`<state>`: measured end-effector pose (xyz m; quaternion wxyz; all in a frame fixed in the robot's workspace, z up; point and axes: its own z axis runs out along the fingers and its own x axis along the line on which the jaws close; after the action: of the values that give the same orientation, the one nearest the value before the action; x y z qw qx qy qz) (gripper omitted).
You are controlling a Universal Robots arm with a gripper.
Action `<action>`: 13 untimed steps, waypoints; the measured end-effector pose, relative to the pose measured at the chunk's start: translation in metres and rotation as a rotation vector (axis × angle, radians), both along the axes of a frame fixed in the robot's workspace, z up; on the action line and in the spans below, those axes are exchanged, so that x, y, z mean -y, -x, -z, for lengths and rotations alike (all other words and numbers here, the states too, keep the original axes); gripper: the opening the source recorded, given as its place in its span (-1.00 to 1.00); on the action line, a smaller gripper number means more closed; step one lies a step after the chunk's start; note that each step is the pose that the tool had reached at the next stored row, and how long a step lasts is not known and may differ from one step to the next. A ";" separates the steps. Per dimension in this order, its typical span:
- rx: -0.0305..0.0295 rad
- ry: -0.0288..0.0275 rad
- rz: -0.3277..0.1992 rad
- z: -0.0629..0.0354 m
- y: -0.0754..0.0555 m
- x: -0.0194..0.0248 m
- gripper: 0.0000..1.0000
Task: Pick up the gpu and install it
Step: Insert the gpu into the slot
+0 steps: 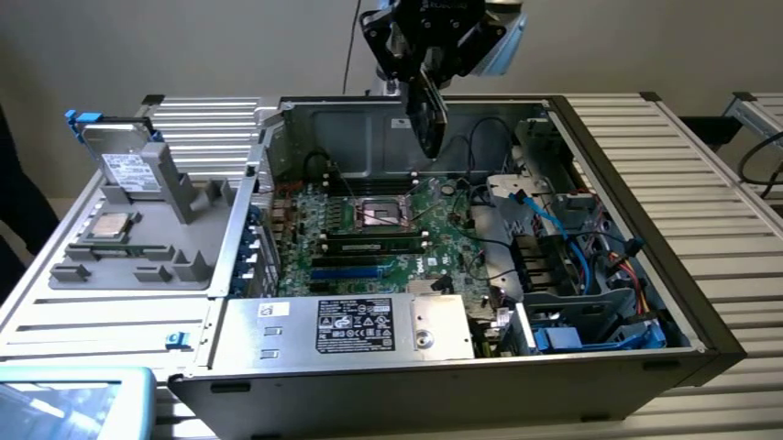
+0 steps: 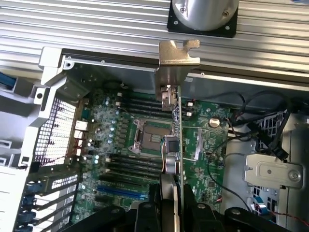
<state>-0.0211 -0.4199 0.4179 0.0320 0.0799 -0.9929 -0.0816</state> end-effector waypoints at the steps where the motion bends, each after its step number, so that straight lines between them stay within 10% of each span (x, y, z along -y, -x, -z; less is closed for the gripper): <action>1: 0.0000 -0.0022 -0.018 0.0000 0.000 0.0000 -0.41; 6: 0.0000 -0.0149 -0.109 0.0002 0.000 0.0000 -0.41; 13: -0.0005 -0.0148 -0.235 0.0001 0.000 0.0001 -0.41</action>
<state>-0.0211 -0.4200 0.4177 0.0410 0.1962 -0.9761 -0.0846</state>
